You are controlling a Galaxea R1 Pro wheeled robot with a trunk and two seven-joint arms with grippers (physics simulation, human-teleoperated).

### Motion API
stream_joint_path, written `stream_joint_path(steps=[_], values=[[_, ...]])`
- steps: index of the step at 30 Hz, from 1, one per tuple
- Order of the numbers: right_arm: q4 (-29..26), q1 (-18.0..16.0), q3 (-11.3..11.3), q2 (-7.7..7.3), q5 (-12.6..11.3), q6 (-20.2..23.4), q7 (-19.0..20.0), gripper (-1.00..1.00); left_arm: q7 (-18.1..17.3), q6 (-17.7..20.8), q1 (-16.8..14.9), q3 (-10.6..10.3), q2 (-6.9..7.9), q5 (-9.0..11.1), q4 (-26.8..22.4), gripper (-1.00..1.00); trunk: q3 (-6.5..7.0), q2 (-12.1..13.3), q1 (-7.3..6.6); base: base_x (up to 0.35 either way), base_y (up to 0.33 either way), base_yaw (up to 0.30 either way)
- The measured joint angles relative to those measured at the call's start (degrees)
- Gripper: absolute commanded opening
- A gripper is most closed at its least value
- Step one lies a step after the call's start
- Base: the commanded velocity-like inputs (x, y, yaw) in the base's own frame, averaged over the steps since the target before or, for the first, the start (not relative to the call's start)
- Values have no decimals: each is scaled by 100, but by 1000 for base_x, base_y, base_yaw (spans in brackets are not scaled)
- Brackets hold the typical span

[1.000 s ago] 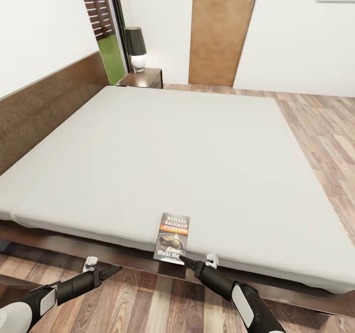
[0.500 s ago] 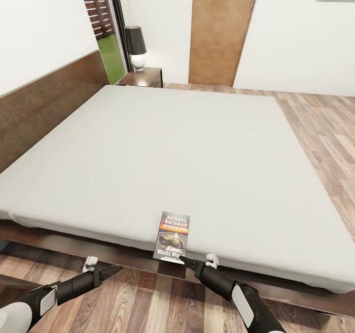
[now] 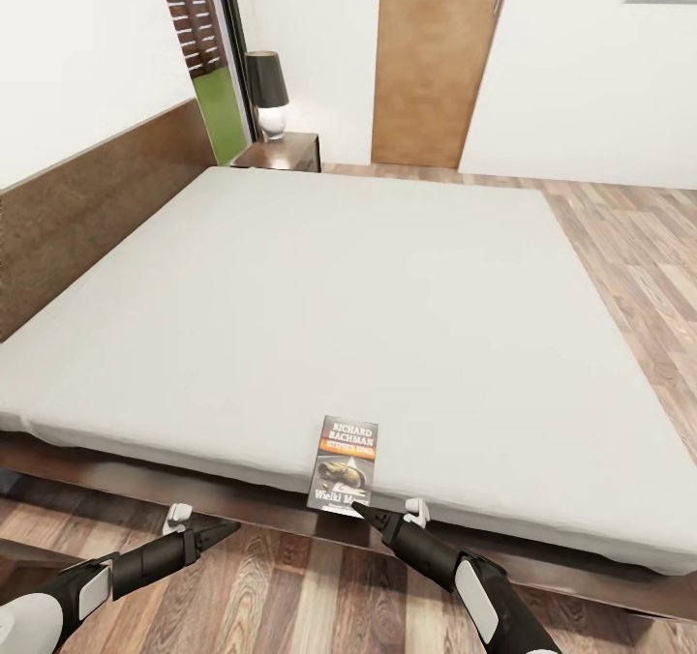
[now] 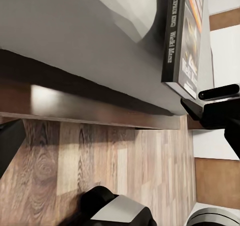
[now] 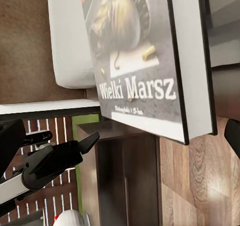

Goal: In the bedroom, move the book from the bed onto either nightstand, and place the two sandals side by side next to the bed.

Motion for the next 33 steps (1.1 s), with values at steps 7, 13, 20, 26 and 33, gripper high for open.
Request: stream_joint_path(steps=[7,13,20,26,33], values=[[-5,0,0,0,0,0,0,100,3,0,0,0,0,0,0,100,0,0,0,0,1,0],[-8,0,0,0,1,0,0,100,1,0,0,-2,0,0,0,100,-17,-39,21,0,0,0],[-9,0,0,0,0,0,0,100,1,0,0,0,0,0,0,100,-72,-160,88,0,0,0],[-9,0,0,0,0,0,1,100,1,0,0,0,0,0,0,100,-72,-160,88,0,0,0],[-7,0,2,0,-4,0,-1,100,5,0,0,1,0,0,0,100,-72,-160,88,0,64,0]])
